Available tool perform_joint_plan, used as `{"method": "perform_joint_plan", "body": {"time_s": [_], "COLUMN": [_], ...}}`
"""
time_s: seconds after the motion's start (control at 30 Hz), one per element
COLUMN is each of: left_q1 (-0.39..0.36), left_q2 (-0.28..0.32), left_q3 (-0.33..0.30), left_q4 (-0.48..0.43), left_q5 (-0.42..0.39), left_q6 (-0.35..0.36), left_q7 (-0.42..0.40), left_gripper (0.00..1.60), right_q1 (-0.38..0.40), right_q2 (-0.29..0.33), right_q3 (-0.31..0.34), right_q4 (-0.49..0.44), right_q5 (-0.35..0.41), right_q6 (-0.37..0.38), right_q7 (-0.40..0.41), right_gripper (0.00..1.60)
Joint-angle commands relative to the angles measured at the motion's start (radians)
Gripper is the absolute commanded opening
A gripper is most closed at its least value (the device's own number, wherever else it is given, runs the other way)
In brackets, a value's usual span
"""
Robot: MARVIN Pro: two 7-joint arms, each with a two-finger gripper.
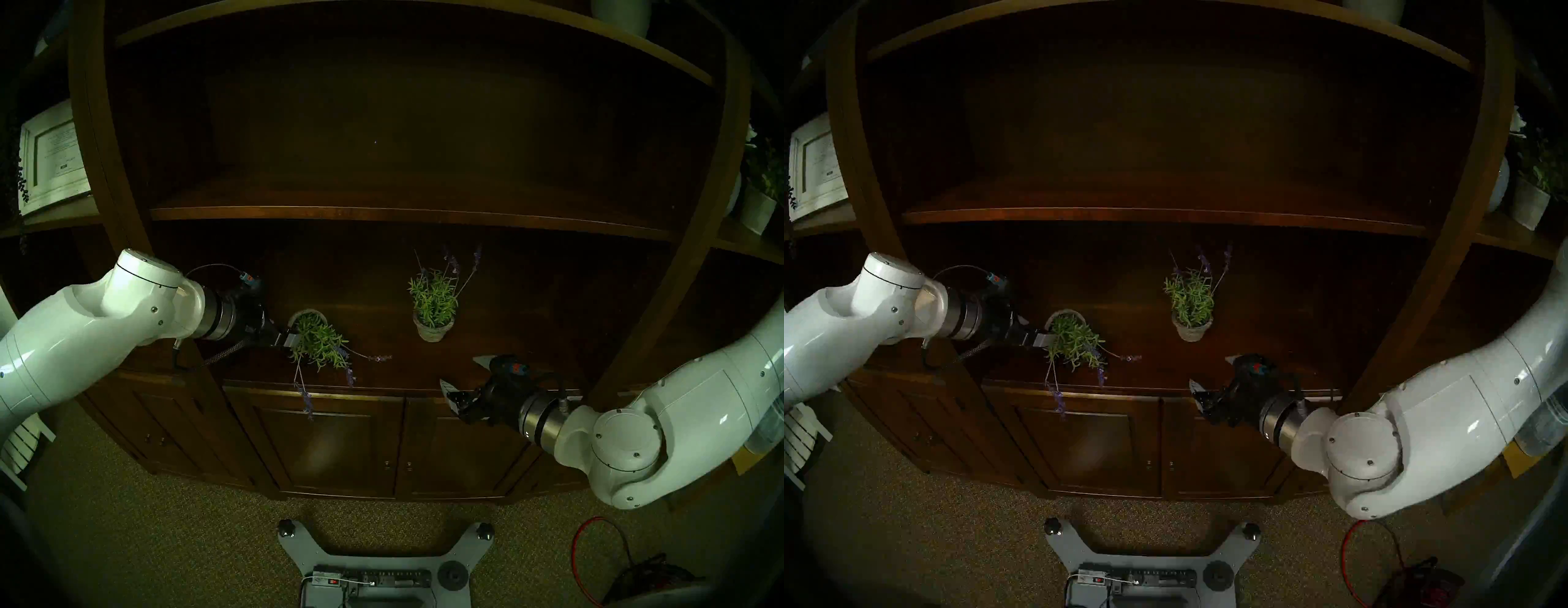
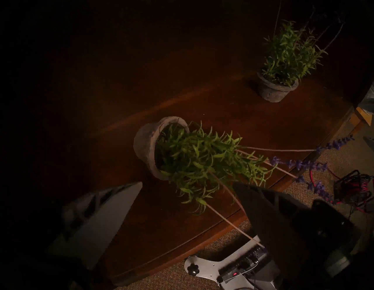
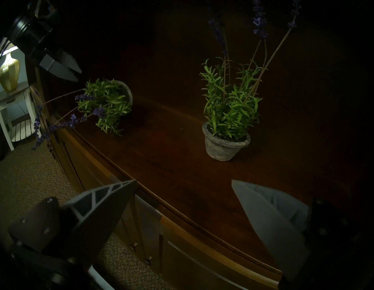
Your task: Place the fake decorative plant upright
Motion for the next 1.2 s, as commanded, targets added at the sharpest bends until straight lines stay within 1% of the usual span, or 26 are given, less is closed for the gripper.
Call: {"method": "perform_joint_plan", "body": {"time_s": [0.0, 0.27, 0.3, 0.37, 0.53, 0.83, 1.17], "left_q1": [-0.036, -0.052, -0.056, -0.059, -0.077, -0.091, -0.093], "left_q2": [-0.026, -0.066, -0.075, -0.078, -0.109, -0.134, -0.144], "left_q3": [-0.011, 0.0, 0.0, 0.0, 0.004, 0.009, 0.011], "left_q4": [0.006, 0.06, 0.074, 0.08, 0.122, 0.159, 0.193], "left_q5": [0.045, 0.102, 0.119, 0.121, 0.151, 0.178, 0.193], "left_q6": [-0.021, -0.034, -0.046, -0.044, -0.047, -0.049, -0.051], "left_q7": [-0.007, -0.02, -0.021, -0.026, -0.052, -0.087, -0.137], "left_gripper": [1.6, 1.6, 1.6, 1.6, 1.6, 1.6, 1.6], "right_q1": [0.014, 0.014, 0.014, 0.014, 0.014, 0.014, 0.014], "right_q2": [-0.002, -0.002, -0.002, -0.002, -0.002, -0.002, -0.002], "right_q3": [0.015, 0.015, 0.015, 0.015, 0.015, 0.015, 0.015], "right_q4": [0.001, 0.001, 0.001, 0.001, 0.001, 0.001, 0.001], "right_q5": [-0.01, -0.009, -0.009, -0.009, -0.009, -0.009, -0.01], "right_q6": [-0.009, -0.008, -0.008, -0.008, -0.008, -0.008, -0.008], "right_q7": [0.002, 0.002, 0.002, 0.002, 0.002, 0.002, 0.002], "right_gripper": [1.6, 1.6, 1.6, 1.6, 1.6, 1.6, 1.6]}}
